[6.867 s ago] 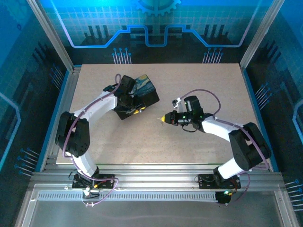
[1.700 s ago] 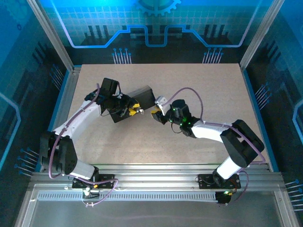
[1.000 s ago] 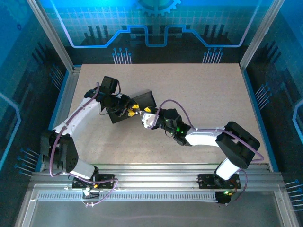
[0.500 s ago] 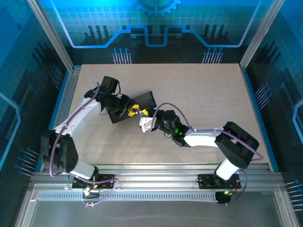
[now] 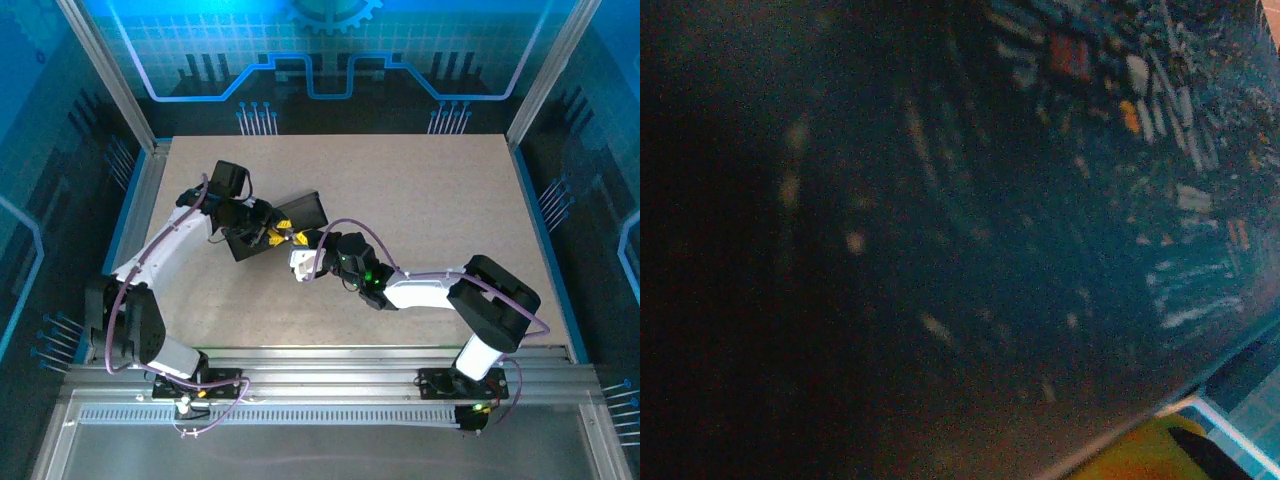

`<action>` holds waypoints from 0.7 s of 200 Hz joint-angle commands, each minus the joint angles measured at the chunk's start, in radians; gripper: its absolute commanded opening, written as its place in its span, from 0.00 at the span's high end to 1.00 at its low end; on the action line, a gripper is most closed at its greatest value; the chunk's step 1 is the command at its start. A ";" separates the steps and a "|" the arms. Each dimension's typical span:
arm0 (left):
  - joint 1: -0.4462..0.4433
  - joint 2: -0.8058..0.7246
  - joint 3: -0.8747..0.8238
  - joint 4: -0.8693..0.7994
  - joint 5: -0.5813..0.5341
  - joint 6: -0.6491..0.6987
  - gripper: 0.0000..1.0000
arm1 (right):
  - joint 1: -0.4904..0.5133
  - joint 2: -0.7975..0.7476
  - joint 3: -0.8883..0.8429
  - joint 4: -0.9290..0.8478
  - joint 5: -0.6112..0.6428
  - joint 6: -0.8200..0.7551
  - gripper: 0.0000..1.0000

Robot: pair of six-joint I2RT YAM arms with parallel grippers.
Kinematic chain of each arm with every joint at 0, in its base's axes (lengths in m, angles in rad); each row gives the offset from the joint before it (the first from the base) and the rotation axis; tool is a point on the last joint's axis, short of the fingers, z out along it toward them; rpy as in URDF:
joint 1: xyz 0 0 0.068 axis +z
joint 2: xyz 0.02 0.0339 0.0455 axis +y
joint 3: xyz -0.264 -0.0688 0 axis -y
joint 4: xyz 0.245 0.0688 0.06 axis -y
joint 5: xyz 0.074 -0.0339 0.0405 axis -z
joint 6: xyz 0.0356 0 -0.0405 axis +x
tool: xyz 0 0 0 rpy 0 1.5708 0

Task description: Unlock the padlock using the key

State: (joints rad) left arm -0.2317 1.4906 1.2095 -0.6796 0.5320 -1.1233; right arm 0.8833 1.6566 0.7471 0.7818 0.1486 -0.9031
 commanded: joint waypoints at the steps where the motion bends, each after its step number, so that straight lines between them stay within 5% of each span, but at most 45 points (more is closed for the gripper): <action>1: -0.002 -0.023 0.018 0.037 0.082 0.013 0.99 | 0.008 0.015 0.036 0.007 -0.025 -0.019 0.78; 102: -0.002 -0.034 0.002 0.046 0.105 0.013 0.99 | 0.009 0.071 0.083 -0.014 -0.018 -0.068 0.75; 140: -0.001 -0.035 0.001 0.049 0.105 0.013 0.99 | 0.008 0.074 0.103 -0.038 -0.017 -0.035 0.85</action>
State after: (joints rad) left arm -0.2237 1.4906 1.2076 -0.6754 0.5278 -1.1240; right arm 0.8833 1.7081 0.8135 0.7574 0.1463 -0.9543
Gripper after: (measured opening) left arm 0.283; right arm 0.173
